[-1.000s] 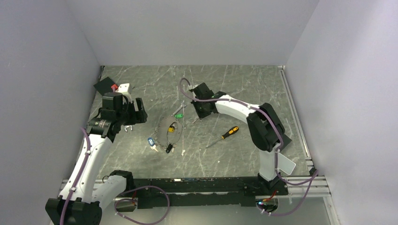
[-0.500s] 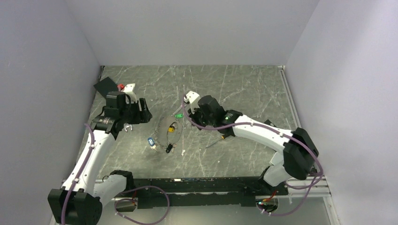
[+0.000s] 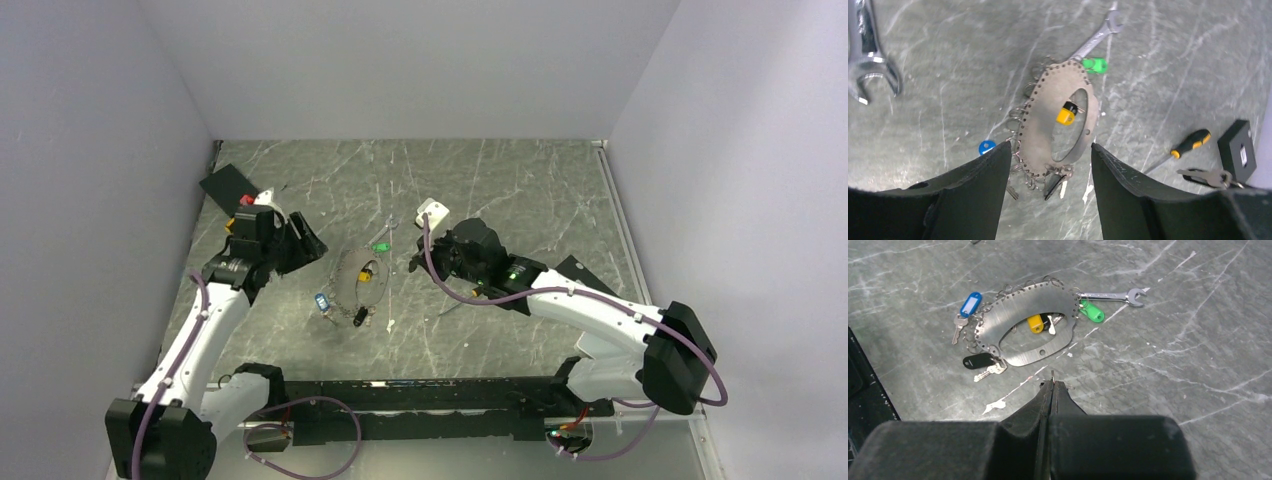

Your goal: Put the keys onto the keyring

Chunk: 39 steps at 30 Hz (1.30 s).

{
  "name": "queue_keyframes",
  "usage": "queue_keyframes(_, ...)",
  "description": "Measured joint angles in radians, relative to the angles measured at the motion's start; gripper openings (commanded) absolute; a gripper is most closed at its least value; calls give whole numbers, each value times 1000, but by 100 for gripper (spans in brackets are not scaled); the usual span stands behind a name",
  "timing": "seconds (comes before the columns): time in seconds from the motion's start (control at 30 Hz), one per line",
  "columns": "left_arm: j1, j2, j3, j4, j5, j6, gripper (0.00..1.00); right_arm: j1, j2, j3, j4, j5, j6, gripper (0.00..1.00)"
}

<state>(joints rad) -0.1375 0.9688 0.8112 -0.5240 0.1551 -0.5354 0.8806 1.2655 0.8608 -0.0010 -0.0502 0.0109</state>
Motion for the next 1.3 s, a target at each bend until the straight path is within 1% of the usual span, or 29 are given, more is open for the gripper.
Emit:
queue_keyframes(0.1,0,39,-28,4,-58,-109,66,0,0,-4,3,19,5,0)
queue_keyframes(0.2,0,112,-37,4,-94,-188,66,0,0,-6,4,36,8,0)
queue_keyframes(0.37,0,199,-42,45,-123,-267,60,0,0,-11,11,54,15,0)
queue_keyframes(0.53,0,243,-67,142,-131,-320,54,0,-2,-20,11,68,19,0)
queue_keyframes(0.73,0,347,-80,226,-145,-389,54,0,-10,-29,14,68,23,0)
queue_keyframes(1.03,0,483,-84,294,-141,-452,50,0,-10,-32,26,68,27,0)
queue_keyframes(1.3,-2,528,-84,327,-131,-483,50,0,-10,-38,31,68,34,0)
